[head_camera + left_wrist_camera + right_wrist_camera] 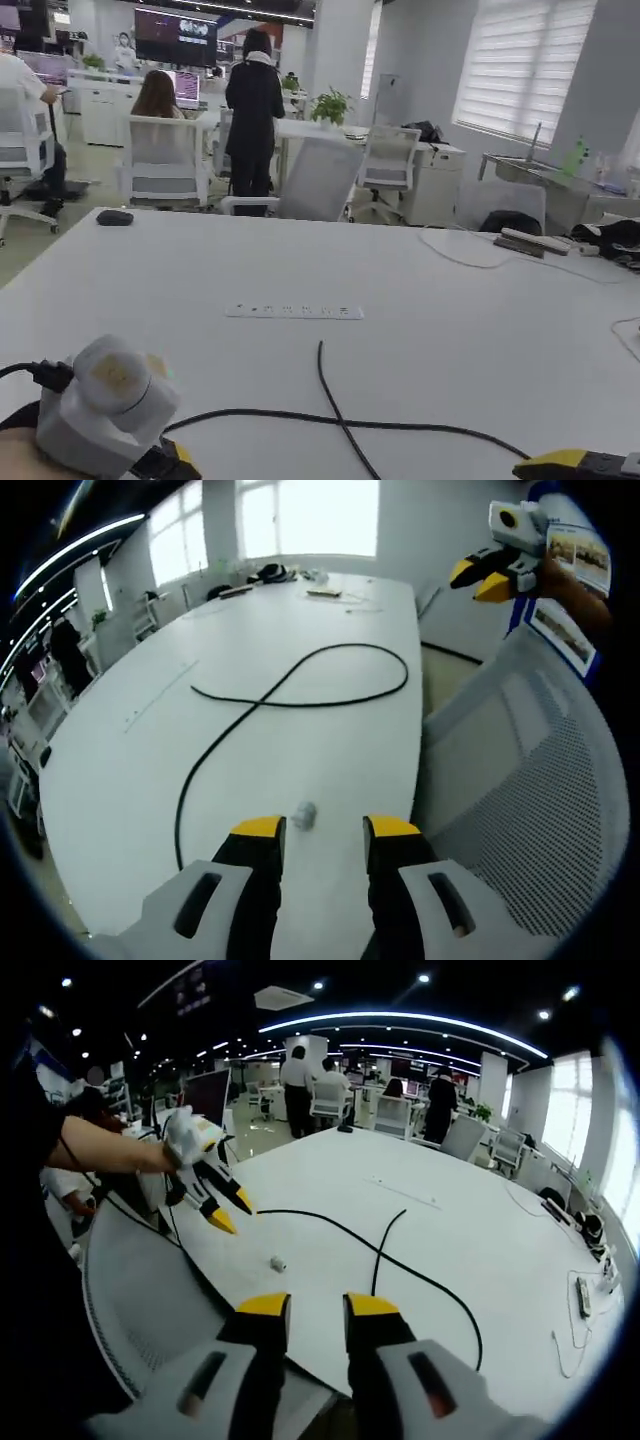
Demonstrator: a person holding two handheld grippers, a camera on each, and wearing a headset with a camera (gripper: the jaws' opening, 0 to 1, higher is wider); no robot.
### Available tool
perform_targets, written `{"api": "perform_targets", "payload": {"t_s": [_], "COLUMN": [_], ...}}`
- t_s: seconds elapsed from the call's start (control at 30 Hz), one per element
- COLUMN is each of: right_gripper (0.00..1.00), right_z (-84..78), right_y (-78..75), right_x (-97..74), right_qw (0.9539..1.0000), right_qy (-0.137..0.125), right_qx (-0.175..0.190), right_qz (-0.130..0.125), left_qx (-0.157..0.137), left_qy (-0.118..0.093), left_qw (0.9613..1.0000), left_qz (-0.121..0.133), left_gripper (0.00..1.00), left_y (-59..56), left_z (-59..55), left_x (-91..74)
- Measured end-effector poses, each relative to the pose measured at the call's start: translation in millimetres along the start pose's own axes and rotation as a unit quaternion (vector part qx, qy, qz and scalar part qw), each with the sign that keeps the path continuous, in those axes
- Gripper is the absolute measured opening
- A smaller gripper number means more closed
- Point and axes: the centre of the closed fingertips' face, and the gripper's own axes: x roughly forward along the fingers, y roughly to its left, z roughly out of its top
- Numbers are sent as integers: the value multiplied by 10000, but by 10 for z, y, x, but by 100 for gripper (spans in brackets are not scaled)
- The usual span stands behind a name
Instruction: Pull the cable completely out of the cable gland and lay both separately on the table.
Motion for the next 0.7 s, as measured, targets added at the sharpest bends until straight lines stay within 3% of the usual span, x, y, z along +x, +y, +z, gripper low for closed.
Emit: {"api": "perform_targets", "payload": {"t_s": [0.13,0.23,0.33,0.4,0.43,0.5,0.53,0.57,0.6,0.67,0.7], "right_gripper": [23,24,25,25,26,26,27,28,28,29,30], "right_z": [-85,-218,-299,-381,-413,-467,-479,-484,-491,-547,-590], "right_y": [53,73,53,82,89,111,139,158,183,250,268], "right_x": [206,294,329,336,337,337,330,325,322,336,359], "right_qw": [9991,9969,9960,9942,9936,9921,9915,9914,9912,9896,9890], "right_qy": [254,569,641,768,826,952,990,978,959,997,1028], "right_qx": [-66,-88,42,156,157,174,164,167,193,326,375], "right_qz": [329,532,613,738,758,800,833,849,887,985,996], "left_qx": [-392,-699,-1177,-1419,-1515,-1757,-1832,-1959,-2216,-2516,-2608], "left_qy": [-292,-307,-736,-784,-775,-897,-1002,-1133,-1330,-1612,-1665], "left_qw": [9988,9971,9891,9841,9798,9701,9683,9640,9541,9418,9376], "left_qz": [-8,60,497,726,1049,1413,1374,1399,1513,1543,1588], "left_gripper": [37,41,39,39,39,39,41,42,42,41,43], "left_y": [-245,-433,-483,-491,-445,-422,-467,-484,-473,-473,-456], "left_z": [112,15,-44,-151,-246,-340,-349,-356,-377,-391,-410], "left_x": [-536,-919,-1181,-1280,-1347,-1406,-1406,-1411,-1429,-1427,-1421]}}
